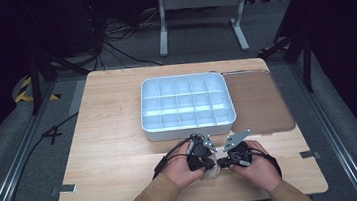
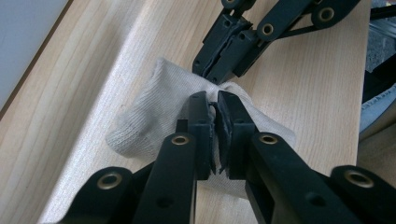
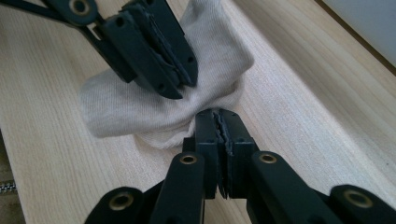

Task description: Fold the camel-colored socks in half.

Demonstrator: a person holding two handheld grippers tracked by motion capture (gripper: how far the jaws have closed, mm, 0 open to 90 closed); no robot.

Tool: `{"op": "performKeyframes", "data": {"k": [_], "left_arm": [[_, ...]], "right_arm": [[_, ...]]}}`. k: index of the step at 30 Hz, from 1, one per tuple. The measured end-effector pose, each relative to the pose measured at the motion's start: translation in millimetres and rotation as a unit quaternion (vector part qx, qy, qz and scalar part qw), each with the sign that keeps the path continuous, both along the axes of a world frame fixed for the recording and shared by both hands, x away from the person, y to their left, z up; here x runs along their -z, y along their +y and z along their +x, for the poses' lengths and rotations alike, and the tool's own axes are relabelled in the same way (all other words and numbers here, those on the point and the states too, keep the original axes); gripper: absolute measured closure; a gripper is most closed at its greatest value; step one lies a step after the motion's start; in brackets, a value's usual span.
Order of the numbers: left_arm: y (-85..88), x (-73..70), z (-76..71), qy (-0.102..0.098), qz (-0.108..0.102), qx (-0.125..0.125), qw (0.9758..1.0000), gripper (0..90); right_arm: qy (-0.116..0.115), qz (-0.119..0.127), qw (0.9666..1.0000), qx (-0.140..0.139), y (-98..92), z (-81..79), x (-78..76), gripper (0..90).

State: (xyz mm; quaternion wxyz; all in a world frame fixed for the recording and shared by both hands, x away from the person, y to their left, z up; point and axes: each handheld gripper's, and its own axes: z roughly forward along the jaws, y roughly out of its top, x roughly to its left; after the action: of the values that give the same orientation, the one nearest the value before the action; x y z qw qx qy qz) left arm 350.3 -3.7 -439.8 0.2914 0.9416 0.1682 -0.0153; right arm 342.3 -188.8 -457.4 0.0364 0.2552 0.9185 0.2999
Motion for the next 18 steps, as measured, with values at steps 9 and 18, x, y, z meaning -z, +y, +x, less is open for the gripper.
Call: {"op": "performKeyframes", "data": {"k": [9,18], "left_arm": [[3.7,-0.9,-0.8,-0.004,-0.004,0.003,1.0,75.0],[5.7,-3.1,-4.6,-0.014,-0.008,0.004,0.9999,68.9]], "right_arm": [[-0.037,0.034,0.9987,0.004,-3.9,-2.9,-21.6,86.2],[-0.047,0.073,0.9962,0.009,5.0,4.8,-17.2,87.4]]}}
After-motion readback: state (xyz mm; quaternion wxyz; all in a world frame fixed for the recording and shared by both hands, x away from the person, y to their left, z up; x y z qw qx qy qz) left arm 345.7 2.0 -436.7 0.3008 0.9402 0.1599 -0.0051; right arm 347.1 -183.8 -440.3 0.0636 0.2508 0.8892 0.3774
